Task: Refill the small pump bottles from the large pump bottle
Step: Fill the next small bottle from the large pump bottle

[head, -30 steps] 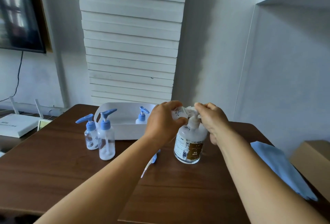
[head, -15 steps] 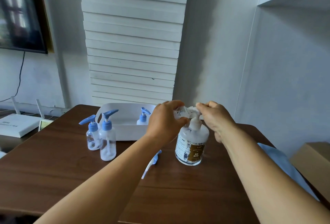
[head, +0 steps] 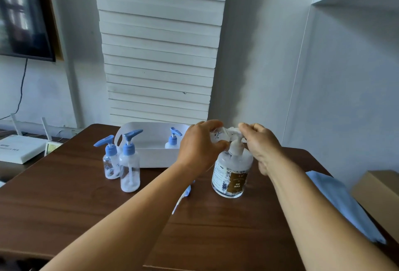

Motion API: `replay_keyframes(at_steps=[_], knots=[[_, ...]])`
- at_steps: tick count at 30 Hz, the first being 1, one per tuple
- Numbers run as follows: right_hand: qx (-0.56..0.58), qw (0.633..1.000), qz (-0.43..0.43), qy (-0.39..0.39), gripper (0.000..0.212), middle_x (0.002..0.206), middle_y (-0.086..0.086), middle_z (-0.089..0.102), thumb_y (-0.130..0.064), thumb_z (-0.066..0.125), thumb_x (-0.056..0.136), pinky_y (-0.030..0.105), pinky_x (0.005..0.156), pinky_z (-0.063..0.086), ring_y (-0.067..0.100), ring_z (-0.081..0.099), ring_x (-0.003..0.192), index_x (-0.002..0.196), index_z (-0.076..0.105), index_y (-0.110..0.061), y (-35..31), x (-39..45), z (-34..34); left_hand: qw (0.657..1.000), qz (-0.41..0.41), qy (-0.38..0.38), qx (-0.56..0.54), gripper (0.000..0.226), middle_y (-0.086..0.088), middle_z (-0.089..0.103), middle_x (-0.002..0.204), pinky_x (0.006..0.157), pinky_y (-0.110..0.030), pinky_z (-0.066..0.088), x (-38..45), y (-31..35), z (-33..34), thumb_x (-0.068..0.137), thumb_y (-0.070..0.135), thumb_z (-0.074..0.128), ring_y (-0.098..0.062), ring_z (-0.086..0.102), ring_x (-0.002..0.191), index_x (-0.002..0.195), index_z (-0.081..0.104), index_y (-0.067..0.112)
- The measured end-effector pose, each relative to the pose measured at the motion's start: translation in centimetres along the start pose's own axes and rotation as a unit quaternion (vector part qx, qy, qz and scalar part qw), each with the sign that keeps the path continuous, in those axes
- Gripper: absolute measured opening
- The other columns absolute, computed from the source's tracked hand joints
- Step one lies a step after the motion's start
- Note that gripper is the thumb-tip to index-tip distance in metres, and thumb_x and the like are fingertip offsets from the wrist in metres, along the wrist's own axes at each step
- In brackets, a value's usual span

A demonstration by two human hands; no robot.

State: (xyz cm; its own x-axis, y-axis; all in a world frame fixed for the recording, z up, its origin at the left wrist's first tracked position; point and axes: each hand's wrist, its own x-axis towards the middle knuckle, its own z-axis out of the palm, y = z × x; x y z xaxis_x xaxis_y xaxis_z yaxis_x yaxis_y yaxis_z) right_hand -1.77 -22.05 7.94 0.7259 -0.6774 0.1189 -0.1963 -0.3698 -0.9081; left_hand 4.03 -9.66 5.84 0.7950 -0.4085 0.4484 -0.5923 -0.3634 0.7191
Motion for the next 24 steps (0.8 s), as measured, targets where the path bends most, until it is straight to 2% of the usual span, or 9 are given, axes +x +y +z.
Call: replay_keyframes(at_steps=[4, 10, 14, 24], knots=[[0.021, 1.0, 0.013, 0.008, 0.026, 0.078, -0.003, 0.054, -0.036, 0.048, 0.094, 0.022, 0.057, 0.036, 0.009, 0.047, 0.072, 0.089, 0.055, -0.012, 1.0, -0.4, 1.0, 1.0, -0.005, -0.008, -0.004, 0.048, 0.005, 0.065, 0.111, 0.089, -0.029, 0.048, -0.4, -0.7, 0.4, 0.074, 0.029, 0.075, -0.013, 0.059, 0.102, 0.12, 0.06, 0.026], [-0.012, 1.0, -0.007, 0.006, 0.03, 0.083, -0.002, 0.057, -0.038, 0.049, 0.093, 0.021, 0.056, 0.037, 0.008, 0.049, 0.074, 0.096, 0.06, -0.01, -0.3, 0.2, -0.2, 1.0, 0.002, -0.004, -0.011, 0.05, 0.006, 0.064, 0.112, 0.089, -0.031, 0.048, 0.2, 0.1, -0.1, 0.073, 0.027, 0.075, -0.016, 0.057, 0.104, 0.12, 0.059, 0.028], [0.035, 0.999, 0.013, 0.017, 0.027, 0.083, -0.001, 0.058, -0.037, 0.049, 0.093, 0.022, 0.059, 0.038, 0.013, 0.052, 0.081, 0.087, 0.057, -0.012, 0.9, 0.0, 0.7, 1.0, -0.006, -0.01, -0.012, 0.048, 0.007, 0.064, 0.112, 0.09, -0.031, 0.048, 0.0, -0.5, 0.3, 0.073, 0.028, 0.075, -0.014, 0.057, 0.104, 0.119, 0.059, 0.028], [0.004, 1.0, -0.012, 0.016, 0.026, 0.078, -0.003, 0.056, -0.036, 0.05, 0.094, 0.022, 0.056, 0.038, 0.009, 0.05, 0.073, 0.087, 0.058, -0.012, 0.0, 0.1, 0.0, 1.0, 0.006, 0.002, -0.013, 0.047, 0.007, 0.064, 0.11, 0.086, -0.028, 0.047, 0.0, 0.1, -0.1, 0.074, 0.026, 0.074, -0.014, 0.057, 0.101, 0.119, 0.06, 0.027]])
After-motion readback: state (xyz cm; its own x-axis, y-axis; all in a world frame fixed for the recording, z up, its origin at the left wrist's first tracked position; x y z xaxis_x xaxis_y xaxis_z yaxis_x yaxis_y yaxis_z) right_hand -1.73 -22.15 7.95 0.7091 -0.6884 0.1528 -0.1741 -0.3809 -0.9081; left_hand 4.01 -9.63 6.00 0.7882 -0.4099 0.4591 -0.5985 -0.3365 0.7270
